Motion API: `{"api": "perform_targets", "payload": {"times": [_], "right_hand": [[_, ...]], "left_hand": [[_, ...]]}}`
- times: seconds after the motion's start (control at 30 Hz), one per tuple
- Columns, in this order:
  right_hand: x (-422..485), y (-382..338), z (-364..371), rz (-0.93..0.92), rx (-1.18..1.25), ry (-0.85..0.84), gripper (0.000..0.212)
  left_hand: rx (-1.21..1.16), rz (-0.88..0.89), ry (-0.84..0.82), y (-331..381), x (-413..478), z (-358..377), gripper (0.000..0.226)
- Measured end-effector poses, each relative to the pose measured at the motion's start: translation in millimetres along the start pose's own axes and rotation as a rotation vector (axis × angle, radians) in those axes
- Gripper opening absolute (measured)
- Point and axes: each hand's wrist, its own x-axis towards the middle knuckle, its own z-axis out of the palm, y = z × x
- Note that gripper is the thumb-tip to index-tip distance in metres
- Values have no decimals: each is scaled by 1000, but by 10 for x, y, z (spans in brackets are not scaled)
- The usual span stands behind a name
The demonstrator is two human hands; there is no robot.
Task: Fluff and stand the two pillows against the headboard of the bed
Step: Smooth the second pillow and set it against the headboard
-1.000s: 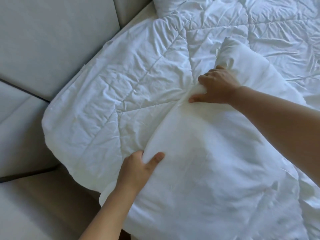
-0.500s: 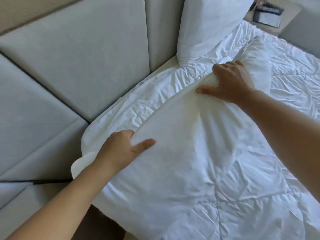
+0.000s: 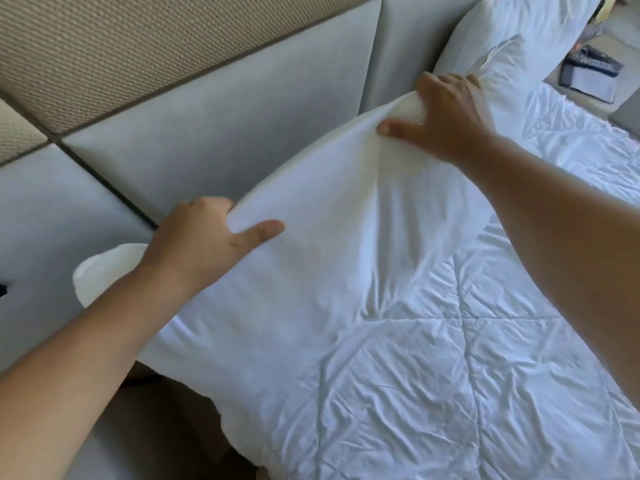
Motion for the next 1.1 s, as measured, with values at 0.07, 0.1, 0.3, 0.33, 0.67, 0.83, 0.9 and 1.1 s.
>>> {"api": "perform_targets", "payload": {"times": [0.07, 0.1, 0.3, 0.33, 0.67, 0.83, 0.9, 1.1], "right_hand": [[161, -58, -7, -2, 8, 39, 73], [236, -92, -16, -5, 13, 60, 73], [599, -311, -109, 10, 48, 131, 85], [665, -342, -100, 4, 51, 136, 86], [863, -592, 800, 26, 93, 38, 88], [820, -591, 964, 59, 75, 83, 89], [796, -600, 953, 69, 72, 89, 90], [536, -685, 840, 94, 166, 188, 83]], "left_hand": [[38, 56, 67, -49, 75, -127, 80], [63, 76, 102, -77, 103, -180, 80], [118, 91, 225, -187, 230, -392, 83], [141, 90, 246, -219, 251, -409, 83], [356, 24, 289, -700, 454, -74, 74], [385, 92, 358, -779, 479, -12, 71], [393, 92, 364, -769, 488, -12, 71], [399, 104, 448, -585, 282, 32, 51]]}}
